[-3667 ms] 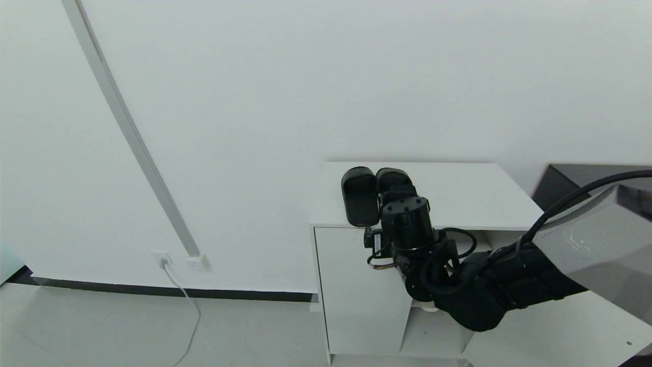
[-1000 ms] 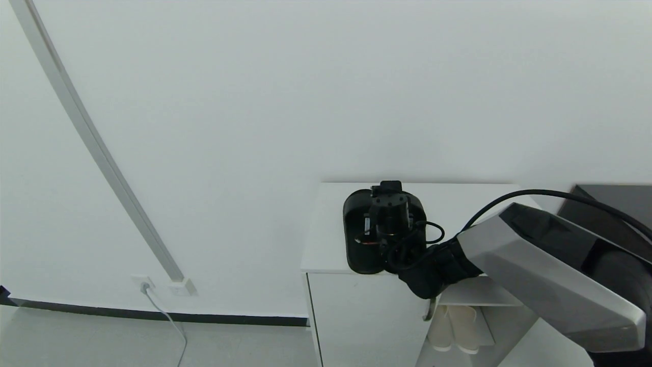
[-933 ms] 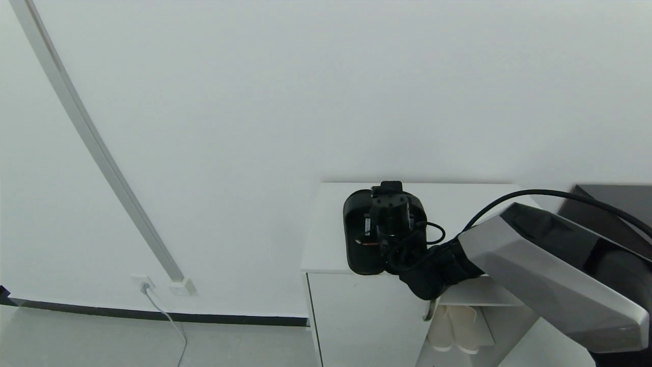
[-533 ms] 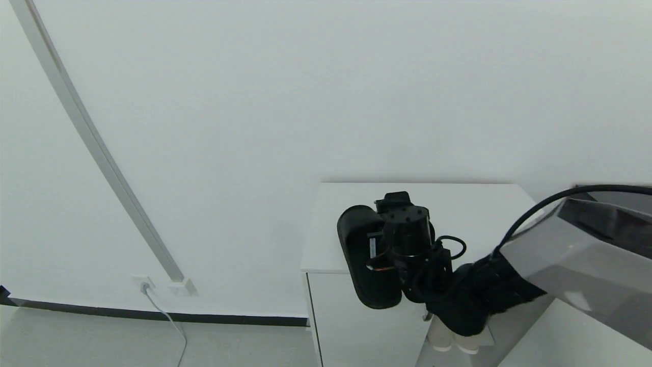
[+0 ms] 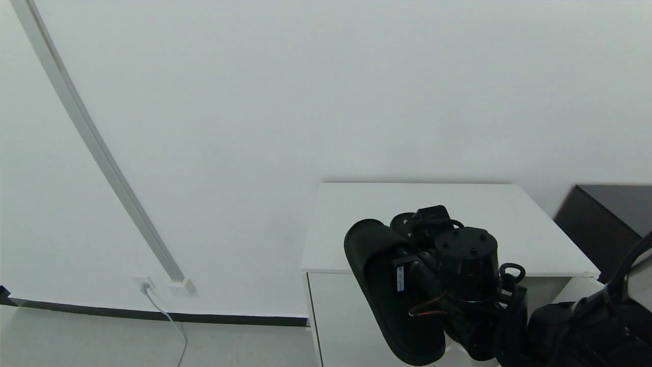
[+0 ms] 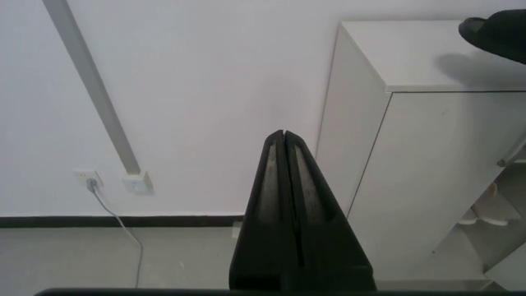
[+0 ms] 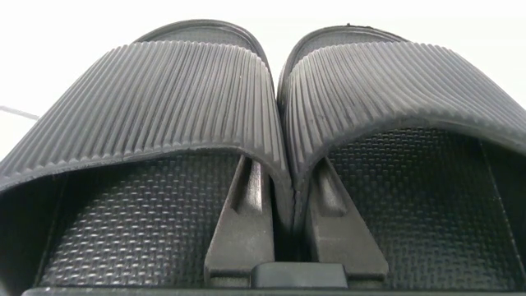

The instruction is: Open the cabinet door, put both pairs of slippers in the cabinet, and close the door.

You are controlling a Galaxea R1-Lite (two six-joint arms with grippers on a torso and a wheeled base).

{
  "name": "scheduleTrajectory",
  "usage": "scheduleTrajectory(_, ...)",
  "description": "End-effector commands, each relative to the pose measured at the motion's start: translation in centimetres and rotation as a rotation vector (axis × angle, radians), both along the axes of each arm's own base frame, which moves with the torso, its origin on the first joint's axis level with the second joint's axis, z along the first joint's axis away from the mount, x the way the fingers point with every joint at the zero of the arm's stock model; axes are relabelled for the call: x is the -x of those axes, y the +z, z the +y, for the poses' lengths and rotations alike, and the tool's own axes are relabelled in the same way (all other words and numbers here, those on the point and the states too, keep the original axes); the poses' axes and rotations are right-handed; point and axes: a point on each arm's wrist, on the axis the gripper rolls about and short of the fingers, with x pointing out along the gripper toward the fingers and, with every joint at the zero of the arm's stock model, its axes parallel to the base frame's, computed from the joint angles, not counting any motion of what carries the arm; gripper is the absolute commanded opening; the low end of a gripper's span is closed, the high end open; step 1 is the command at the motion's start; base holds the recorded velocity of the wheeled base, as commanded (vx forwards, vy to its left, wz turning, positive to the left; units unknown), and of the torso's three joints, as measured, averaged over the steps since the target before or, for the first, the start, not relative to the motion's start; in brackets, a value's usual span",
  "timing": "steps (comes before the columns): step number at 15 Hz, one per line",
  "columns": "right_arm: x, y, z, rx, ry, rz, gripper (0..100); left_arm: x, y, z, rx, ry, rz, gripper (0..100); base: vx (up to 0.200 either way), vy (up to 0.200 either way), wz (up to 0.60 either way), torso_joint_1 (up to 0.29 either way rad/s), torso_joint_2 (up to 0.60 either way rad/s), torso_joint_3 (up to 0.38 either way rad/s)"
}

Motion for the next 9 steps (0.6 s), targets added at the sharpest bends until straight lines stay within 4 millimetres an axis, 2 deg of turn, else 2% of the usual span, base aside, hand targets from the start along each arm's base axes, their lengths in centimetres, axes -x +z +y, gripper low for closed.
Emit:
scheduleTrajectory(1,0.07,0.28,0.14,-0.006,0.003,-0.007,0,-0.01,0.00,0.00,0.002,0.000,0.002,0,-0.200,0.000,0.00,0.002,0.01,0.007)
scheduleTrajectory(9,0.09,-0.35,0.59,0.007,0.011,0.003,0,0.00,0.00,0.00,0.005,-0.002,0.000,0,-0.200,0.000,0.00,0.000,0.00,-0.001)
